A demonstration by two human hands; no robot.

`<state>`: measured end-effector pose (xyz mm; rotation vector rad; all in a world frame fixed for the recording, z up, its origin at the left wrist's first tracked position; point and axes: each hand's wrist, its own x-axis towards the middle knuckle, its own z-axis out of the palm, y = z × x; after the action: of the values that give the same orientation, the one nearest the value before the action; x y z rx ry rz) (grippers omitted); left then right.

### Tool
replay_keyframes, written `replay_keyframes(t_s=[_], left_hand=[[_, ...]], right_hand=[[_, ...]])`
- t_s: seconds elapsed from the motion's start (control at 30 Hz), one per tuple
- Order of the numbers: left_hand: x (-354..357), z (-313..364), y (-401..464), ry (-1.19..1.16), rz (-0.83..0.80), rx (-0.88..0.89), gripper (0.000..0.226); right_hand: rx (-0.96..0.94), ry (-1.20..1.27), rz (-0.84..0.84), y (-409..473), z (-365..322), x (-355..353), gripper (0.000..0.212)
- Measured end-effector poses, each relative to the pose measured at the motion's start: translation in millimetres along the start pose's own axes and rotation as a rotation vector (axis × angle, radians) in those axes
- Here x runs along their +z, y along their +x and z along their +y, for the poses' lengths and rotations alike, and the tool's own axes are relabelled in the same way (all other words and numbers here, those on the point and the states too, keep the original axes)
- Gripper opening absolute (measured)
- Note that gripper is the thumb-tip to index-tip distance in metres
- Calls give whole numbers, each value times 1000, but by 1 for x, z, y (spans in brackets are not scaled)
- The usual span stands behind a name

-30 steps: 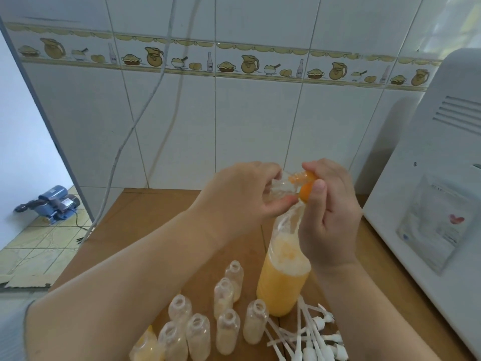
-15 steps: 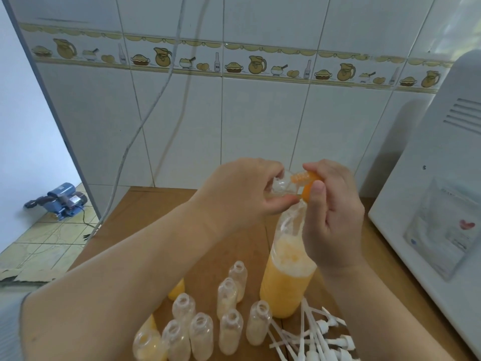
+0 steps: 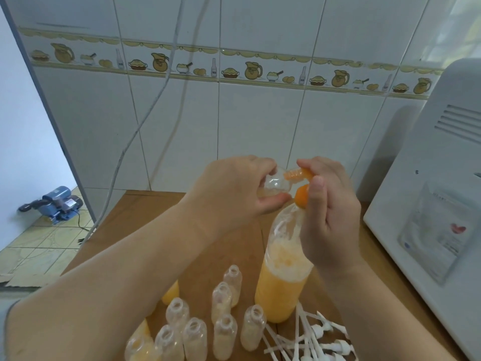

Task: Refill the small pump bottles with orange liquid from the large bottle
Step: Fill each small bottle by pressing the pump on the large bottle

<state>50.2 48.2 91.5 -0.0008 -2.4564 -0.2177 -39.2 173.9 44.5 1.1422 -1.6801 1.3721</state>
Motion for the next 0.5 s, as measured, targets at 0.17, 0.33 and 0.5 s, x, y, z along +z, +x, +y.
replay_keyframes(t_s=[0.17, 0.33, 0.5], left_hand=[[5, 6, -5, -55, 24, -33, 51], [11, 3, -11, -82, -21, -83, 47], [1, 4, -6, -79, 21, -66, 41]], right_hand=[[6, 21, 59, -5, 1, 0, 39], [-3, -45, 9, -13, 6, 5, 37], [11, -35, 17, -1, -3, -1, 42]])
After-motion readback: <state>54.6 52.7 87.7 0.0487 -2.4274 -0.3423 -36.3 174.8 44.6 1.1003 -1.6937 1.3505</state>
